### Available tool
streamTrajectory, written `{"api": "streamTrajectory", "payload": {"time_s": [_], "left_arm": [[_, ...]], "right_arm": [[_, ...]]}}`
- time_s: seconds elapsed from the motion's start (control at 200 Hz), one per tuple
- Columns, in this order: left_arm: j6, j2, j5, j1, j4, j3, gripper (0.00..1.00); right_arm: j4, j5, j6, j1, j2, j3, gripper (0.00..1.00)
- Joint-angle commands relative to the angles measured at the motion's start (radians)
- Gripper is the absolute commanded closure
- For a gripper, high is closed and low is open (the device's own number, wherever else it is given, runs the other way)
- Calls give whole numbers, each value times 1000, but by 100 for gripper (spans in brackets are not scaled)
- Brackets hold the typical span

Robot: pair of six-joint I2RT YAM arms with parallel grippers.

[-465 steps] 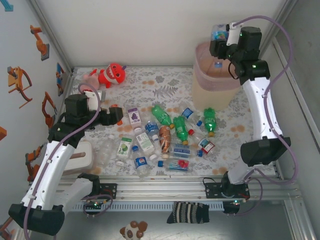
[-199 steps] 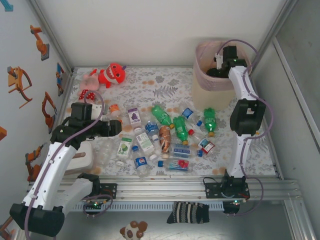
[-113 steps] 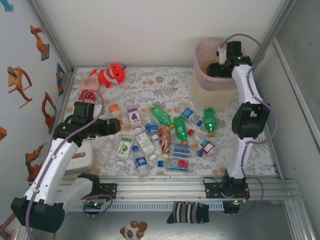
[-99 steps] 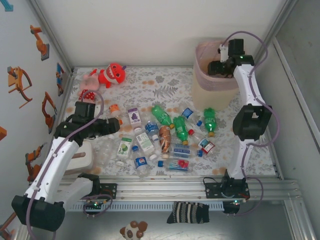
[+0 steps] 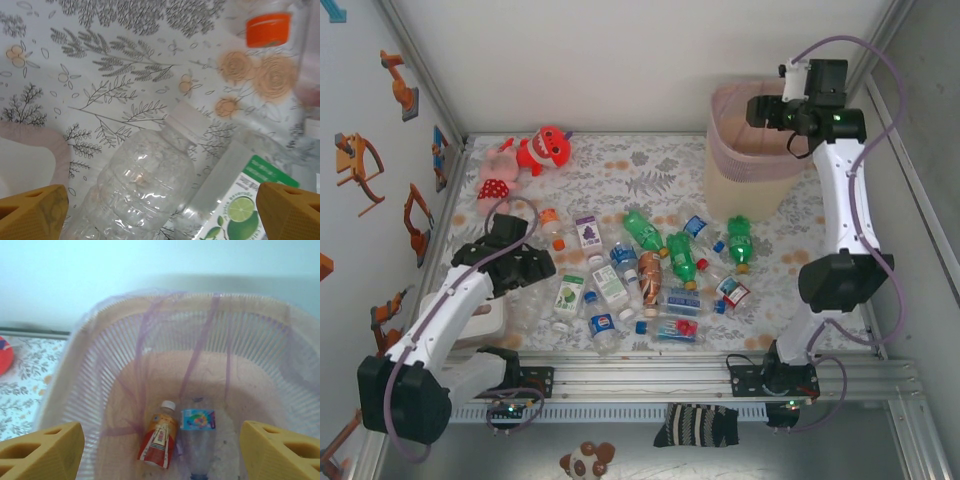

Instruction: Put the plastic bottles in the bin

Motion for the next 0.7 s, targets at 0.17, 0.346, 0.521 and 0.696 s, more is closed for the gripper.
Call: {"api": "streamTrajectory", "payload": {"time_s": [0.17, 0.346, 0.521, 0.696], "left_arm": [[-83, 128, -94, -58, 54, -57, 1], [-77, 189, -90, -69, 87, -60, 4], [-57, 232, -95, -69, 114, -52, 10], [-49, 276, -79, -70, 148, -48, 18]], "right_arm": [[98, -68, 72, -6, -158, -158, 19], [131, -83, 91, -5, -221, -248, 19], [147, -91, 107, -6, -265, -310, 19], [169, -100, 123, -5, -307, -376, 19]]}}
